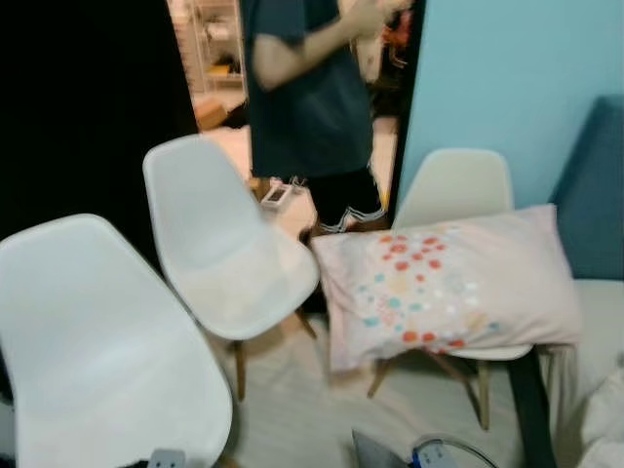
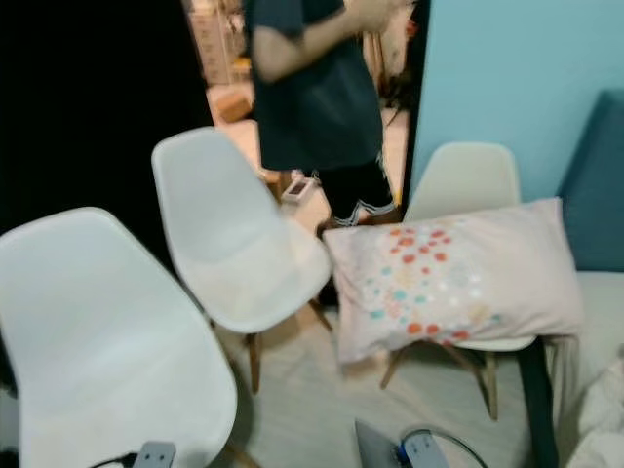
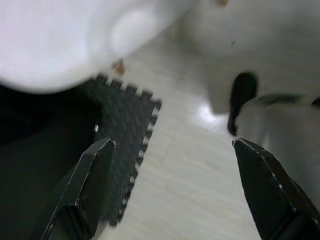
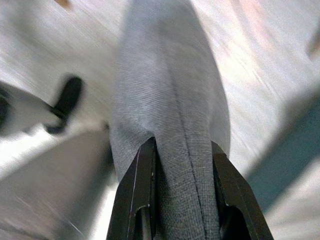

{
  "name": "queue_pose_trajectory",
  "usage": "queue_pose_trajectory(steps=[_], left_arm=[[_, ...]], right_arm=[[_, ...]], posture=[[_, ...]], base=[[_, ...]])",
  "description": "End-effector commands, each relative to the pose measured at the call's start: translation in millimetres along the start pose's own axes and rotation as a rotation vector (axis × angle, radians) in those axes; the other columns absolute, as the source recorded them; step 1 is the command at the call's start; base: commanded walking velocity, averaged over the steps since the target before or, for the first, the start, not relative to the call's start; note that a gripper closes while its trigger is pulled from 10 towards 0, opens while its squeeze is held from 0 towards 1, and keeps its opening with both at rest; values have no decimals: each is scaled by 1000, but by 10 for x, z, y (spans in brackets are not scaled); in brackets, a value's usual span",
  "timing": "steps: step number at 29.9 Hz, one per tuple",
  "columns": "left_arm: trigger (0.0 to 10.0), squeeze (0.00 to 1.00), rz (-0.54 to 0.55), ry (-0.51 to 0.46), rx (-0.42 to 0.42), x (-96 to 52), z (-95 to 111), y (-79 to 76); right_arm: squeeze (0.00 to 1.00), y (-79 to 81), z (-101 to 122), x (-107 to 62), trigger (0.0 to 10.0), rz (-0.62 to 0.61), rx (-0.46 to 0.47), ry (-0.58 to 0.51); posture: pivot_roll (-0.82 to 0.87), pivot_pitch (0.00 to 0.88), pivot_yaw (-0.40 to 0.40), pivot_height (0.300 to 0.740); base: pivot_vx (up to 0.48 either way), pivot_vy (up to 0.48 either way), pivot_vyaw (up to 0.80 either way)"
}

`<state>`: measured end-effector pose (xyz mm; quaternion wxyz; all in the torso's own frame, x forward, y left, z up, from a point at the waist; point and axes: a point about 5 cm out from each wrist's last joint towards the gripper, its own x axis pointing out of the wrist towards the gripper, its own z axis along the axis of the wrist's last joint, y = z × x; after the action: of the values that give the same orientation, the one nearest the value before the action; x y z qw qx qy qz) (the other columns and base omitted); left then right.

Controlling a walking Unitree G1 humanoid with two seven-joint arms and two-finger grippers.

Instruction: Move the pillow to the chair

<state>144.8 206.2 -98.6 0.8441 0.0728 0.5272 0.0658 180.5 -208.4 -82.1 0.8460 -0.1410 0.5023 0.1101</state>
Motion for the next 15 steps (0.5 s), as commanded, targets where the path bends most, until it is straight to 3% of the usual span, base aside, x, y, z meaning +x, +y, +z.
queue_pose_trajectory(steps=[1, 7, 11, 15], left_arm=[[10000, 0, -1, -15, 10, 2, 26, 18], [10000, 0, 3, -11, 13, -4, -27, 57], [10000, 0, 1, -12, 13, -9, -55, 62], [10000, 0, -1, -15, 5, -10, -61, 59]], right_arm=[[0, 8, 139, 12, 10000, 5, -8, -57], [0, 23, 356, 25, 10000, 13, -33, -118], [0, 25, 649, 21, 10000, 31, -53, -202], [0, 22, 755, 12, 10000, 40, -54, -237]], posture=[[-115, 16, 37, 740], [-115, 13, 35, 740], [-111, 6, 28, 740], [-109, 10, 26, 740]], base=[[0, 0, 688], [0, 0, 693], [0, 0, 691], [0, 0, 689]])
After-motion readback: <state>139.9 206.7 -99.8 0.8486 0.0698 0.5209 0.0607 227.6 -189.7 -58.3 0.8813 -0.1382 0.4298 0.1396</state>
